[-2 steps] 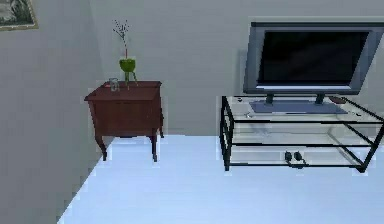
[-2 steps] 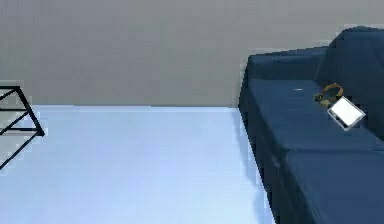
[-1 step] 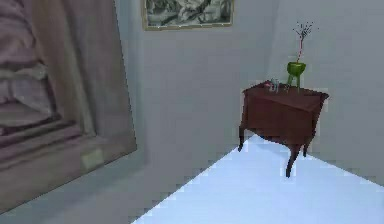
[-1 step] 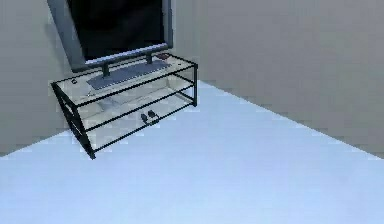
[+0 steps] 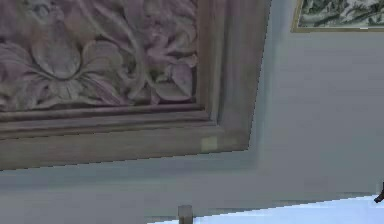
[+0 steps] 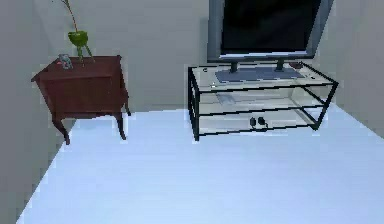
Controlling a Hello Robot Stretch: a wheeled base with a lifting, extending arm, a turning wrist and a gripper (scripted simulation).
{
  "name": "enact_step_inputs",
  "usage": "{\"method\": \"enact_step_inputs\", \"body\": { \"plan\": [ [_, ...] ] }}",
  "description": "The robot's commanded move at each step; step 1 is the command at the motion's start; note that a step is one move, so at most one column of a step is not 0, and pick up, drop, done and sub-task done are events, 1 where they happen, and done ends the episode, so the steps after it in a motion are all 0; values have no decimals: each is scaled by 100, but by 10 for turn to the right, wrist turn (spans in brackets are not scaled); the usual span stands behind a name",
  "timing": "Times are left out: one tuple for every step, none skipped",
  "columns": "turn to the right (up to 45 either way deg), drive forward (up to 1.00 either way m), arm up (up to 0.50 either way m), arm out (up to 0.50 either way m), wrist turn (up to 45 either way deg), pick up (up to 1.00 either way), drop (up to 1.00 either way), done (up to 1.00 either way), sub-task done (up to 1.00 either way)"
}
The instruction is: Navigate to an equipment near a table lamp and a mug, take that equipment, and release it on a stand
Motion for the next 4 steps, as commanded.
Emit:
{"method": "enact_step_inputs", "body": {
  "plan": [
    [0, 35, 0, 0, 0, 0, 0, 0, 0],
    [-450, 0, 0, 0, 0, 0, 0, 0, 0],
    [-390, 0, 0, 0, 0, 0, 0, 0, 0],
    [0, 45, 0, 0, 0, 0, 0, 0, 0]
  ]
}}
